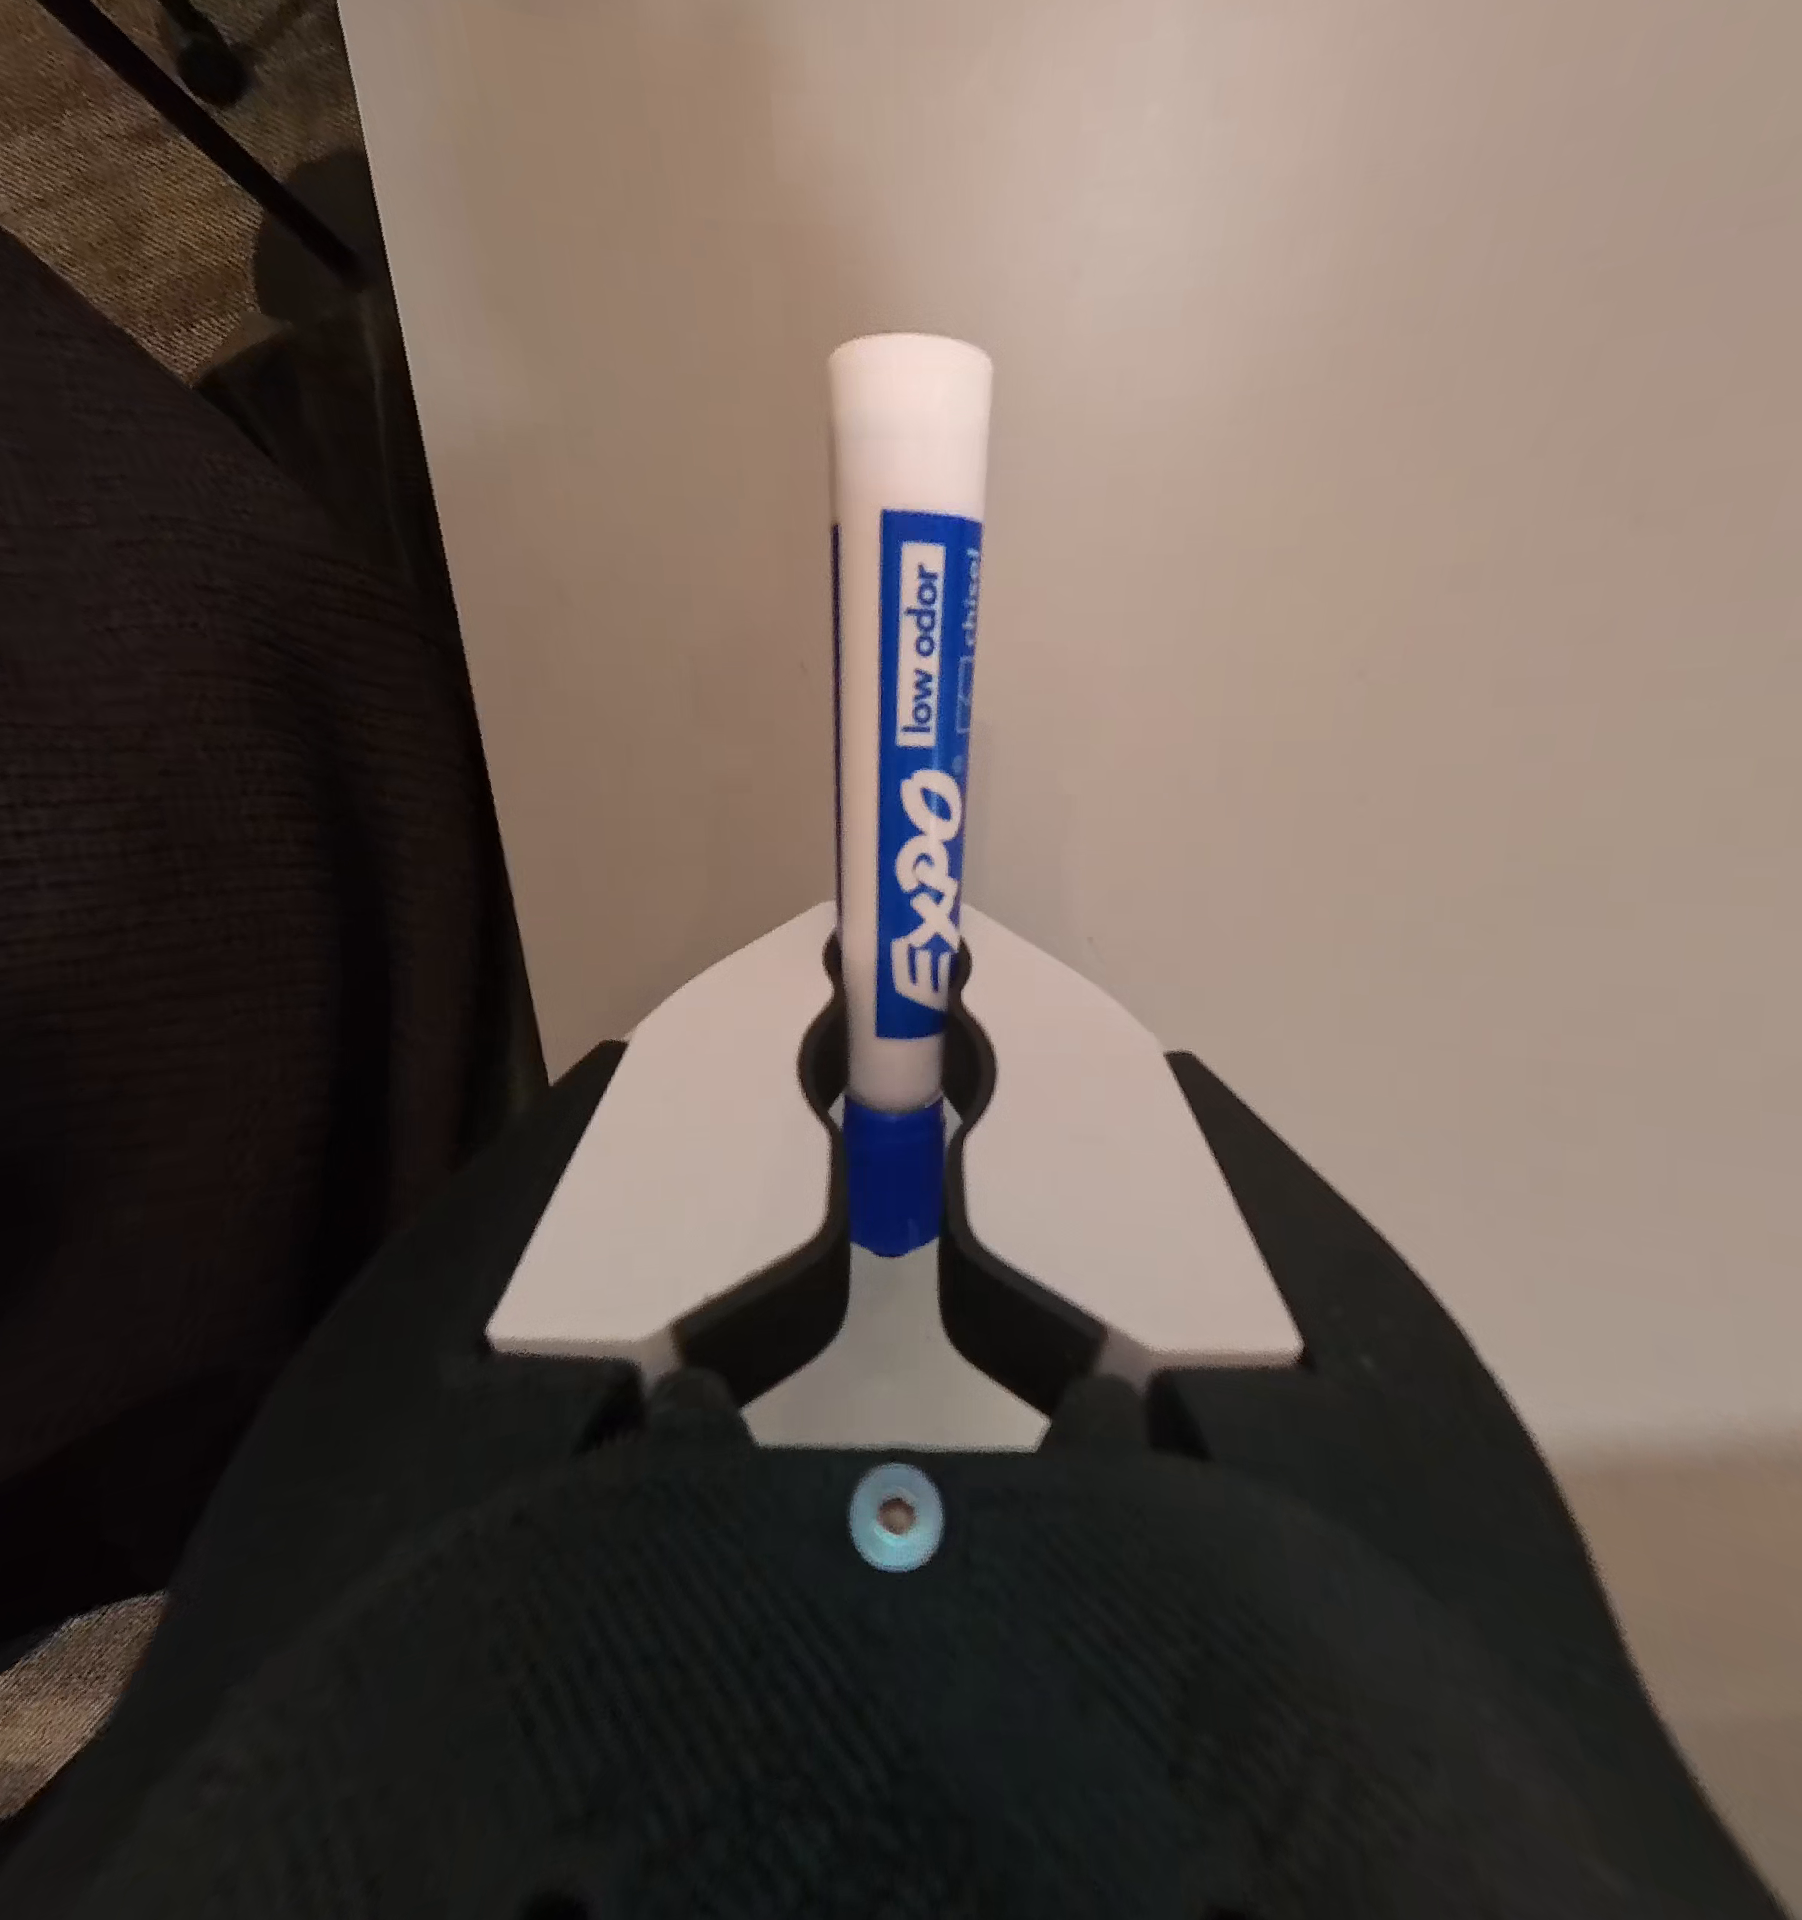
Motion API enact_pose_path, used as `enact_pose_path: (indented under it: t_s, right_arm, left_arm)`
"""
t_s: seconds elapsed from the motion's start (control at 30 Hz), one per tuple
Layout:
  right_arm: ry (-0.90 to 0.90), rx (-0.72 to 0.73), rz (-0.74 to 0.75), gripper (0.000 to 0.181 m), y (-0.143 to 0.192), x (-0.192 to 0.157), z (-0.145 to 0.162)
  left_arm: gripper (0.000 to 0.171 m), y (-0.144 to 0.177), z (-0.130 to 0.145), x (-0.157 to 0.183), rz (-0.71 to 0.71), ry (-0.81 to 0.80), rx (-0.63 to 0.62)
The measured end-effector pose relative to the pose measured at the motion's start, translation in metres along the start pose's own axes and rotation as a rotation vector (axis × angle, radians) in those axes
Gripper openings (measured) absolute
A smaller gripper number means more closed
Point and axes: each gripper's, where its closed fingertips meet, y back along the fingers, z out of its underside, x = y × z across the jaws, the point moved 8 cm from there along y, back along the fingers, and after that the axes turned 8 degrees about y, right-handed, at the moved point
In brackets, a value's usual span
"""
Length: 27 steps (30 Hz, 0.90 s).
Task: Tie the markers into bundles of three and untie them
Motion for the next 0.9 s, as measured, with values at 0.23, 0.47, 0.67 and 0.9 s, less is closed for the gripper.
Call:
enact_pose_path:
  t_s: [0.23,0.47,0.67,0.9]
  right_arm:
    - [0.047,0.01,-0.014,0.014,-0.001,0.002,0.001]
    - [0.128,0.026,-0.038,0.014,-0.003,-0.006,0.0]
    - [0.146,0.02,-0.084,0.014,-0.012,-0.012,0.01]
    - [0.167,0.033,-0.089,0.014,-0.008,-0.021,0.012]
  left_arm:
    - [0.018,0.077,-0.023,0.042,0.104,0.051,0.478]
    - [0.019,0.062,0.007,0.039,-0.353,-0.185,0.172]
    - [0.02,0.012,0.037,0.021,-0.444,-0.246,-0.411]
    - [0.022,-0.027,0.033,-0.001,-0.429,-0.141,-0.446]
